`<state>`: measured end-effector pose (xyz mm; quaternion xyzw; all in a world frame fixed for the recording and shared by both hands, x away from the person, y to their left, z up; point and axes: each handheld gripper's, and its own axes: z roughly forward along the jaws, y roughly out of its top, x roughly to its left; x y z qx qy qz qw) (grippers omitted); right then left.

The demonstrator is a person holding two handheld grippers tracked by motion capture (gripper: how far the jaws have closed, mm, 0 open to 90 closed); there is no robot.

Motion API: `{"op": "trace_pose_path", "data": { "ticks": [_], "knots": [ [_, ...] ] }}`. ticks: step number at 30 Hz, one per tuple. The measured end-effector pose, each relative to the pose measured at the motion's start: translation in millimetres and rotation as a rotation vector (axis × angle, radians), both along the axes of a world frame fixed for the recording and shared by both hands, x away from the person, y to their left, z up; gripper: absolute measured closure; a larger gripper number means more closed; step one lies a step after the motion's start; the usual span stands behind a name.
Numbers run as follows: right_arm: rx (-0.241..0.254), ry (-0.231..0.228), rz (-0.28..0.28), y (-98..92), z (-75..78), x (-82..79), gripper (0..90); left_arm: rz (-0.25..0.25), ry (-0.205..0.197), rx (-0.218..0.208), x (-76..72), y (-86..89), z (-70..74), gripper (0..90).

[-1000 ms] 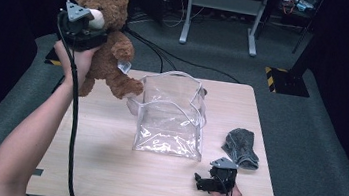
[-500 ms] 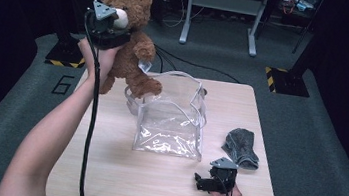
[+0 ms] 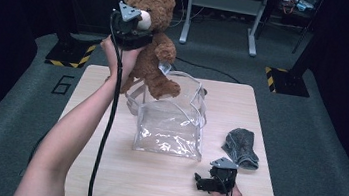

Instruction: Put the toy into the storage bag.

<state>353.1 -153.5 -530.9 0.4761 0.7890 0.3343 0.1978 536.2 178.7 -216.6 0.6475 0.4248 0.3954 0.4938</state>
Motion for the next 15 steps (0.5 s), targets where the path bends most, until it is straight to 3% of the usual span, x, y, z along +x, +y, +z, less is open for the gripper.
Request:
{"op": "trace_pose_path", "data": {
  "ticks": [15],
  "knots": [
    [-0.003, -0.001, 0.001, -0.9, 0.3, -0.1, 0.0, -0.043, -0.004, -0.049, 9.7, -44.0, -2.8, 44.9]
  ]
}}
